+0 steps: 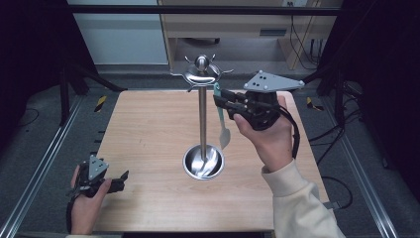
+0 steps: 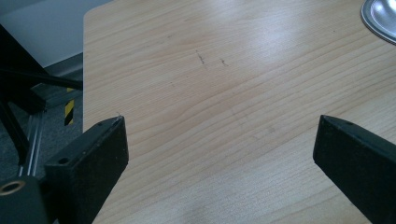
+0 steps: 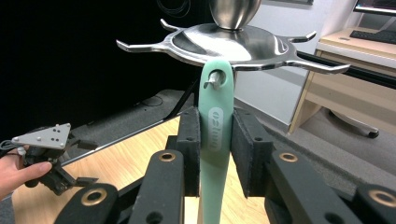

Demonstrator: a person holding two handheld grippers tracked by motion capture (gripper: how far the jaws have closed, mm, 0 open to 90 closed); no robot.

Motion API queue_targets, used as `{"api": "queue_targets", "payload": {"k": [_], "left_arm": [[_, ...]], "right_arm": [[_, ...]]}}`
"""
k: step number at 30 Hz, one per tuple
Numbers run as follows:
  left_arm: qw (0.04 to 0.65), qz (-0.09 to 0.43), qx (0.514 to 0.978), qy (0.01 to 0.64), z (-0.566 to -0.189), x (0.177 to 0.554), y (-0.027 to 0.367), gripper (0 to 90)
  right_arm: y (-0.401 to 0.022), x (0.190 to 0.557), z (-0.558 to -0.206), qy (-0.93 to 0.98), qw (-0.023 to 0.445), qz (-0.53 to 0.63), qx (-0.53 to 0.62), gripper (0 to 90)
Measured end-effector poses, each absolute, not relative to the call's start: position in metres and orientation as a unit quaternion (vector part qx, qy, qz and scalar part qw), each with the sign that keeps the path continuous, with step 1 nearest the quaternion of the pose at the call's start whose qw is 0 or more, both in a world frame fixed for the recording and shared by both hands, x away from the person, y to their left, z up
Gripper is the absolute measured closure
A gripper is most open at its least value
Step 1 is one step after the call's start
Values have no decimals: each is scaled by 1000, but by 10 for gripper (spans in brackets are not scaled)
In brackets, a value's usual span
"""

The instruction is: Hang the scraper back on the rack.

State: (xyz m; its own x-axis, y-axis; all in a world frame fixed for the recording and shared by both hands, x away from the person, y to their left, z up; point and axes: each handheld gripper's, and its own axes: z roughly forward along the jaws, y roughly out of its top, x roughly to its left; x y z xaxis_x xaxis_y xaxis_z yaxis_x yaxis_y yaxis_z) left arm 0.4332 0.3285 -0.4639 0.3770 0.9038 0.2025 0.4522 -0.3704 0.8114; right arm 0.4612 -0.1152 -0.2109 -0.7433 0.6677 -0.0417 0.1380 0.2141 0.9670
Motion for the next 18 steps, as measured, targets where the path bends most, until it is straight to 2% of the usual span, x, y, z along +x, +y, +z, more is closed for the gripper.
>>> {"api": "queue_targets", "payload": {"k": [9, 14, 18], "left_arm": [[335, 334, 756, 453, -465, 433, 331, 31], [334, 334, 757, 453, -465, 434, 329, 31], [332, 333, 758, 453, -466, 434, 330, 31]], "right_arm": [[-115, 462, -213, 744, 234, 566, 268, 723], [-120, 461, -216, 746, 239, 558, 274, 632], [-127, 459, -219, 745, 252, 550, 283, 496]]}}
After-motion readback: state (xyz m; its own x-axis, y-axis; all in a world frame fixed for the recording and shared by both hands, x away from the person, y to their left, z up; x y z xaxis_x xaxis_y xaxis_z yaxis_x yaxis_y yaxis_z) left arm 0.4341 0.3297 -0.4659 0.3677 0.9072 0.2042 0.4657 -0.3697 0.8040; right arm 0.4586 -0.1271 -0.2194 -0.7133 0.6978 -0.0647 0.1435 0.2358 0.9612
